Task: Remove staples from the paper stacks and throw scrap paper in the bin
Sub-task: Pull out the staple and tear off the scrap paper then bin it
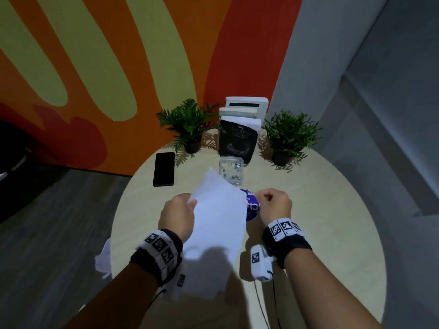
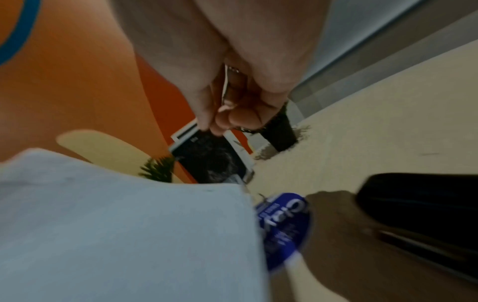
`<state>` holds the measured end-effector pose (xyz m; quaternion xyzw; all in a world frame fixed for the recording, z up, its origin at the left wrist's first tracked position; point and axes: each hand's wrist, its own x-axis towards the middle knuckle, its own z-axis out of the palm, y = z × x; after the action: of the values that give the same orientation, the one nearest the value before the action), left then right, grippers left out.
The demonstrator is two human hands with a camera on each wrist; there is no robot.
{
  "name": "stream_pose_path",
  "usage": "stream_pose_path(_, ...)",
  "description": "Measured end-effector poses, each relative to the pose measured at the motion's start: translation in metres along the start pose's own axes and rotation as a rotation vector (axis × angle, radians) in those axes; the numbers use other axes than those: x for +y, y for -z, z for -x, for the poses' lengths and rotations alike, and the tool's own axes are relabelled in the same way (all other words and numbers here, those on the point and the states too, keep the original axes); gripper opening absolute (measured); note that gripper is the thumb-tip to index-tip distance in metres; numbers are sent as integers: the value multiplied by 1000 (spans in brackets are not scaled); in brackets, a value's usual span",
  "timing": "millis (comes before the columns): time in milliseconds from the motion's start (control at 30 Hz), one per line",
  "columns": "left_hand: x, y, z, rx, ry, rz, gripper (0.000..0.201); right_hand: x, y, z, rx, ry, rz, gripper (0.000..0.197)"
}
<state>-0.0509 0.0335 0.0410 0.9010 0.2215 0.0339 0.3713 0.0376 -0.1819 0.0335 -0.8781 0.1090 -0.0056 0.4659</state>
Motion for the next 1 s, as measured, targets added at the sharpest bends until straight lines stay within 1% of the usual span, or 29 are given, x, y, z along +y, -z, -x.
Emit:
stream_pose_path(100, -3, 5, 0, -17, 17, 45, 44, 27, -6, 2, -98, -44, 160, 17)
stream_pose_path(167, -1, 5, -1, -26, 35, 59, 45, 36, -13, 0, -99, -45, 199, 15)
stream_pose_path(267, 5, 7, 0, -46, 39, 101, 42, 48, -17, -5, -84, -41, 225, 18)
stream_pose_path(300, 5, 8, 1, -49, 32, 120, 39, 55, -16, -5, -84, -44, 275, 22)
stream_pose_path(333, 5, 9, 1, -50, 24, 139, 36, 66, -15, -3, -96, -64, 366, 34)
stream_pose_path(367, 6, 11, 2, -52, 13, 157, 34, 79, -13, 1, -123, -116, 487, 46)
stream_pose_path(400, 6, 12, 2, -57, 0, 173, 36, 93, -11, 7, -150, -185, 606, 55)
stream_pose_path(433, 5, 13, 2, -63, -12, 186, 40, 106, -10, 14, -165, -227, 698, 58)
stream_pose_path(500, 5, 13, 2, -67, -26, 212, 42, 128, -9, 27, -151, -206, 794, 50)
stream_pose_path(567, 5, 13, 3, -64, -29, 252, 32, 139, -9, 30, -140, -147, 791, 41)
stream_pose_path(633, 5, 14, 3, -60, -26, 310, 20, 135, -5, 25, -129, -144, 663, 36)
stream_pose_path(733, 6, 13, 4, -57, -7, 403, 19, 109, 11, 11, -51, -143, 313, 35)
stream_pose_path(833, 9, 13, 7, -58, 6, 458, 21, 64, 35, 2, 1, -58, 44, 33)
stream_pose_path(933, 13, 11, 8, -57, -10, 455, 20, 18, 51, -5, 67, 62, -204, 27)
stream_pose_path(1000, 18, 10, 9, -78, -16, 497, 18, -12, 57, -7, 124, 142, -348, 28)
